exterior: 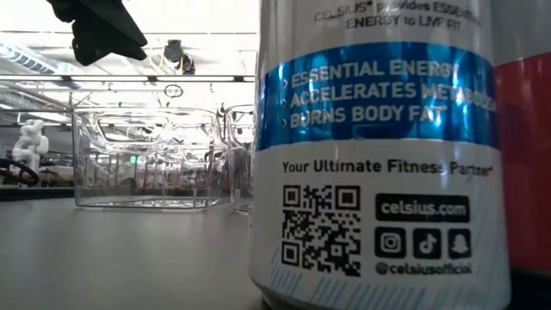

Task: Sort soda cans
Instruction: Put the left pink-white soda can into the center transparent bin

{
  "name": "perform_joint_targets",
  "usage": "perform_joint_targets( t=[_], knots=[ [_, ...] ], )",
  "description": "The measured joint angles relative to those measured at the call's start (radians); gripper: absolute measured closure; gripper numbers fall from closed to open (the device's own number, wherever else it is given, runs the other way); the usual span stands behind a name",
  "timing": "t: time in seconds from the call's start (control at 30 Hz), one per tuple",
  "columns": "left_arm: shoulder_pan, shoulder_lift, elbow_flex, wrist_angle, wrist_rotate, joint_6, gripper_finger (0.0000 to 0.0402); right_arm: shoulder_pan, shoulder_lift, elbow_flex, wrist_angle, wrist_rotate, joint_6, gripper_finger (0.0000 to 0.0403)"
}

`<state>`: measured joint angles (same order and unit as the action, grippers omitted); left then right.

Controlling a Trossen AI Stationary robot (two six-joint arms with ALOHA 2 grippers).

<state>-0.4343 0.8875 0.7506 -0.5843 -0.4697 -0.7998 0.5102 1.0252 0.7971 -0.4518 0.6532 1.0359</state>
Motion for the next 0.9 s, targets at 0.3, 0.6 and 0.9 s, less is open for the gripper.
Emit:
perform_joint_targets(
  t=[0.3, 0.6, 0.9],
  knots=[
    [0.0, 0.0, 0.0, 0.0, -0.003, 0.0, 0.0281, 0.002, 0.082, 0.224, -0.232, -0.029, -0.025, 0.0402],
    [0.0, 0.0, 0.0, 0.0, -0.006, 0.001, 0.0281, 0.001, 0.318, 0.667, -0.722, -0.155, 0.083, 0.0403],
    [0.0, 0.0, 0.0, 0.0, -0.007, 0.002, 0.0281, 0.002, 0.448, 0.732, -0.85, -0.477, 0.109, 0.0403]
  ],
)
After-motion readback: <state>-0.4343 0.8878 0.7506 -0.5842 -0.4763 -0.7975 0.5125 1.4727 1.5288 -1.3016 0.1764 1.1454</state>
